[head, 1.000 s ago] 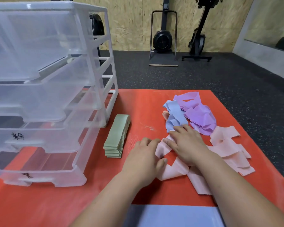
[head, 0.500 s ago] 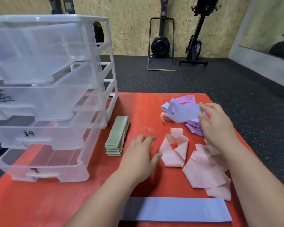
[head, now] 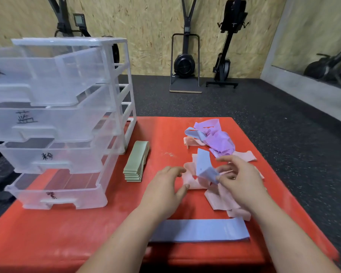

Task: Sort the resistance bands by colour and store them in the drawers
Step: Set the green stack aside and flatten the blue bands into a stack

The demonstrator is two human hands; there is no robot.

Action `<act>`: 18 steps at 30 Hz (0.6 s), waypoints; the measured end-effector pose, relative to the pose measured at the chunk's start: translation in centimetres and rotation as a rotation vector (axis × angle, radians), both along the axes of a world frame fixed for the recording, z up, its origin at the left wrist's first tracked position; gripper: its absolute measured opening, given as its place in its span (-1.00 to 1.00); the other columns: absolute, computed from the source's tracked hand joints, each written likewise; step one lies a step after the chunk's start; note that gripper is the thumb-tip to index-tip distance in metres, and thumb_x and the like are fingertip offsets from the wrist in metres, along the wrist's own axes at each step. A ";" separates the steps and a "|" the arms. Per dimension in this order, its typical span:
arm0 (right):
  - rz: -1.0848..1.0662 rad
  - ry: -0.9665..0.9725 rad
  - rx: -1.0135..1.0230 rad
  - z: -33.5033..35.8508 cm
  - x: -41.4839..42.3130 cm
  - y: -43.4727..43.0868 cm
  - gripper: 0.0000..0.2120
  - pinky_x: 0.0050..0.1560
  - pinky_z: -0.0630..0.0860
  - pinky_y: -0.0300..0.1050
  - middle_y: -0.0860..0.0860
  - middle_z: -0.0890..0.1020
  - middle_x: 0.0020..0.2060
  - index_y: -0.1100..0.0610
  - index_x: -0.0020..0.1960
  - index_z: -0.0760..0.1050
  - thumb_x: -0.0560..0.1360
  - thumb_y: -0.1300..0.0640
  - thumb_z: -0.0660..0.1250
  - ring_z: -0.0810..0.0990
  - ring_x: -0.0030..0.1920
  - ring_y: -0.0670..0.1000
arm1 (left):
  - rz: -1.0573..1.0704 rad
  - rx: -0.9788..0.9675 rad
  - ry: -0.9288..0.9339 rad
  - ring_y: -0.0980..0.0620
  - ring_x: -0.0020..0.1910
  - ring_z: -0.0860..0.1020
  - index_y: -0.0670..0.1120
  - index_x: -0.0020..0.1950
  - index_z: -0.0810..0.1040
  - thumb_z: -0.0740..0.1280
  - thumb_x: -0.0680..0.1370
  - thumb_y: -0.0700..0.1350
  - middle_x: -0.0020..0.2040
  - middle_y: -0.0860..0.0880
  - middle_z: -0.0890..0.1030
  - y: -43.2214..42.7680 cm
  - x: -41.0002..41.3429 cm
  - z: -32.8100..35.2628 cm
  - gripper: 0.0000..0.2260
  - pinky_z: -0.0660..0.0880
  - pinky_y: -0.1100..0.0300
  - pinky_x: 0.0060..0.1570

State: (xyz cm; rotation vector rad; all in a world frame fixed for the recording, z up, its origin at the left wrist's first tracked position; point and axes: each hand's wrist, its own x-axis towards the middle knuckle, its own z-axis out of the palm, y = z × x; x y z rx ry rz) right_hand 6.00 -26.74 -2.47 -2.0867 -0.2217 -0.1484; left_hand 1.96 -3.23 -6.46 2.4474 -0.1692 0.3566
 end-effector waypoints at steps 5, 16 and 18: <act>0.127 0.056 -0.242 -2.1 -1.3 0.0 -0.58 -0.07 0.61 -0.20 -0.17 0.72 -0.21 -0.19 -0.04 0.63 0.35 0.33 0.46 0.65 -0.24 -0.15 | -0.053 -0.108 0.131 0.19 -0.11 0.63 0.17 0.37 0.55 0.45 0.59 0.06 -0.06 0.21 0.67 -0.6 -1.0 0.0 -0.65 0.59 0.11 0.04; 0.249 0.033 -0.030 -1.6 -1.5 1.0 -0.67 -0.01 0.64 -0.12 -0.12 0.76 -0.12 -0.05 -0.03 0.69 0.38 0.35 0.55 0.73 -0.10 -0.05 | -0.065 -0.534 0.325 0.12 -0.12 0.70 0.00 0.10 0.72 0.54 0.57 -0.09 -0.06 0.02 0.76 -1.8 0.6 -0.2 -0.88 0.64 0.07 0.03; 0.237 0.025 -0.039 -1.6 -1.1 1.0 -0.68 0.01 0.66 -0.11 -0.14 0.75 -0.08 -0.08 -0.02 0.68 0.38 0.31 0.57 0.72 -0.10 -0.07 | -0.065 -0.525 0.313 0.20 -0.15 0.67 -0.04 0.07 0.74 0.56 0.54 -0.18 -0.08 0.03 0.75 -1.7 1.3 -0.3 -0.87 0.60 0.23 -0.03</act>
